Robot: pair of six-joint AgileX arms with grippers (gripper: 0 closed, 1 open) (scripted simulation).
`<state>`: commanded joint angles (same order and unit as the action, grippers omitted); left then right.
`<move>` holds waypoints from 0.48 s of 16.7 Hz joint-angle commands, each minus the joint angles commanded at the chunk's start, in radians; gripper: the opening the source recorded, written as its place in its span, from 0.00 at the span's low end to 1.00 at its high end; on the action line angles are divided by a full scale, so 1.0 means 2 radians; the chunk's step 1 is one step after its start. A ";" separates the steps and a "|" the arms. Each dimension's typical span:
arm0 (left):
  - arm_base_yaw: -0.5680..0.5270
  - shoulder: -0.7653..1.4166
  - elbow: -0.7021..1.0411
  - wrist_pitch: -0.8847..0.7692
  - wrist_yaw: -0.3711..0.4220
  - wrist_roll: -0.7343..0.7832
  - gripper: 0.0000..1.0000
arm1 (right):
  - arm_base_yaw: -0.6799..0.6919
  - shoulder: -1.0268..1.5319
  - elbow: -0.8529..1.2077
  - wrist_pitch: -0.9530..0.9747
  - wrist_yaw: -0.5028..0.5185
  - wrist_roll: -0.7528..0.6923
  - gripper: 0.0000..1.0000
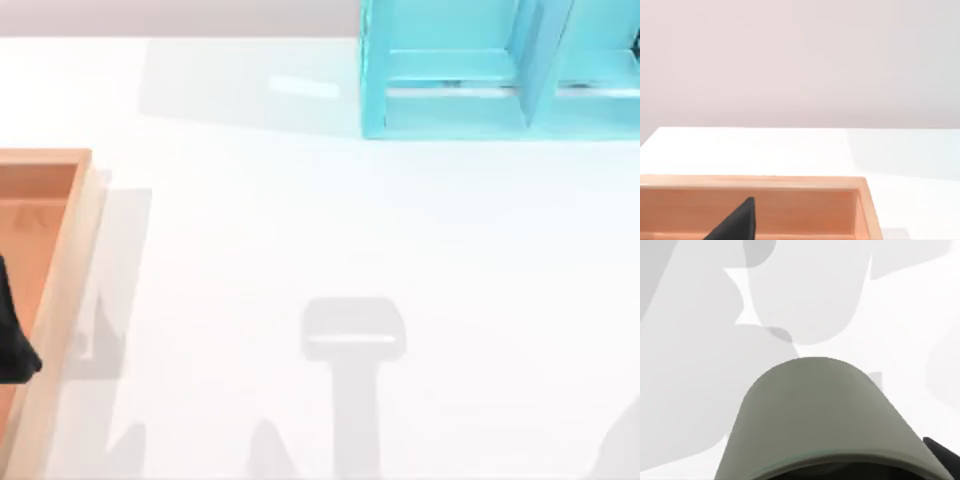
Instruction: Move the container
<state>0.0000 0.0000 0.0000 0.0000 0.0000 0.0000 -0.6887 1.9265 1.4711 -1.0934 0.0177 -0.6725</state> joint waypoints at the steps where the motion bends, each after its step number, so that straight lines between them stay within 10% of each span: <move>1: 0.000 0.000 0.000 0.000 0.000 0.000 1.00 | -0.021 0.003 0.015 -0.006 0.000 -0.021 0.00; 8: 0.000 0.000 0.000 0.000 0.000 0.000 1.00 | -0.051 0.003 0.037 -0.012 0.000 -0.052 0.00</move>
<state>0.0000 0.0000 0.0000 0.0000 0.0000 0.0000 -0.7902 1.9333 1.5443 -1.1179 0.0178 -0.7760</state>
